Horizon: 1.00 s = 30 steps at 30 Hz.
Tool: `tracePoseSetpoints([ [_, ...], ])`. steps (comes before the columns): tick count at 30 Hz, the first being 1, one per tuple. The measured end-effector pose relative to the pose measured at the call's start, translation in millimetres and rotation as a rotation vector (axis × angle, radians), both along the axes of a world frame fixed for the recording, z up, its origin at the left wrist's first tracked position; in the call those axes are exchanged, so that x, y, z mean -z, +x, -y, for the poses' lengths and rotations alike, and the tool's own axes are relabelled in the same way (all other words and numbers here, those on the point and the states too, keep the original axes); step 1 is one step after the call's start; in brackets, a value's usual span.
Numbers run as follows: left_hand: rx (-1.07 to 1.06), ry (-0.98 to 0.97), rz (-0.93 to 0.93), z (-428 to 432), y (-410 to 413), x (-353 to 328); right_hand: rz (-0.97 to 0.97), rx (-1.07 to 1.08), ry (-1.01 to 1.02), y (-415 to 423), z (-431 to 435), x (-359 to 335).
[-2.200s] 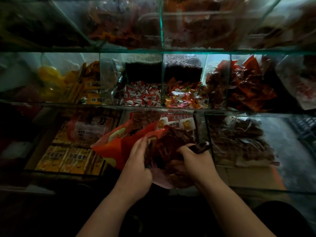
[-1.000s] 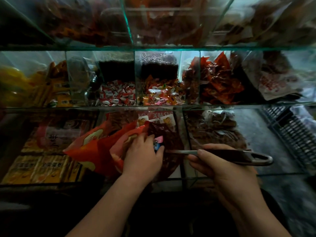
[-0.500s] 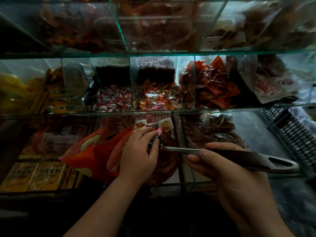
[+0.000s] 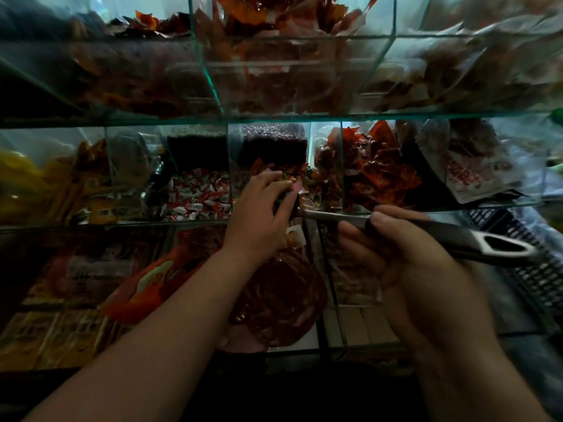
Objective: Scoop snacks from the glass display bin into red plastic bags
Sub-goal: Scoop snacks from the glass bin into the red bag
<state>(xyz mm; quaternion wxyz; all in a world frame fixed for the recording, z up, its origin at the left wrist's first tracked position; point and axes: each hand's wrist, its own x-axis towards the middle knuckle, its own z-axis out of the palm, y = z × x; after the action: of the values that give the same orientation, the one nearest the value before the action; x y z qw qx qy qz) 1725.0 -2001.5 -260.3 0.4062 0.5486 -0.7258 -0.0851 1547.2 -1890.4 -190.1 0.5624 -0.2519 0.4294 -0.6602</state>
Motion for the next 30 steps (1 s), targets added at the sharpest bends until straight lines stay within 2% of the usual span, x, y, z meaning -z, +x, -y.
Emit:
tracePoseSetpoints([
  [5,0.008,0.185,0.002,37,-4,-4,0.065,0.101,0.037,12,46,13],
  [8,-0.057,0.136,-0.095,42,0,-1,-0.007,0.144,0.013,21,77,20],
  [10,-0.105,0.123,-0.144,38,3,4,-0.344,0.148,-0.049,23,95,31],
  [13,-0.132,0.201,-0.171,26,9,14,-0.976,0.113,-0.388,19,112,39],
  [15,-0.133,0.264,-0.189,19,12,17,-1.293,-0.001,-0.57,13,121,45],
  [17,-0.126,0.274,-0.211,12,13,16,-1.498,-0.137,-0.589,9,122,48],
  [19,-0.125,0.285,-0.236,5,12,12,-1.514,-0.195,-0.541,9,117,47],
  [21,-0.125,0.297,-0.24,-1,11,6,-1.482,-0.146,-0.567,9,100,45],
  [24,-0.105,0.285,-0.272,-17,14,-5,-1.319,-0.004,-0.666,8,65,41],
  [25,-0.098,0.27,-0.288,-25,16,-7,-1.256,0.01,-0.649,6,57,38],
  [26,-0.097,0.259,-0.305,-34,19,-9,-1.195,-0.059,-0.545,4,53,27],
  [27,-0.101,0.259,-0.32,-44,23,-8,-1.105,-0.303,-0.383,-2,52,13],
  [28,-0.11,0.268,-0.334,-54,28,-7,-0.991,-0.714,-0.186,-10,49,2],
  [29,-0.122,0.286,-0.35,-64,33,-5,-0.907,-0.992,-0.065,-20,46,-5],
  [30,-0.135,0.307,-0.377,-73,38,-2,-0.855,-1.129,-0.04,-26,38,-12],
])
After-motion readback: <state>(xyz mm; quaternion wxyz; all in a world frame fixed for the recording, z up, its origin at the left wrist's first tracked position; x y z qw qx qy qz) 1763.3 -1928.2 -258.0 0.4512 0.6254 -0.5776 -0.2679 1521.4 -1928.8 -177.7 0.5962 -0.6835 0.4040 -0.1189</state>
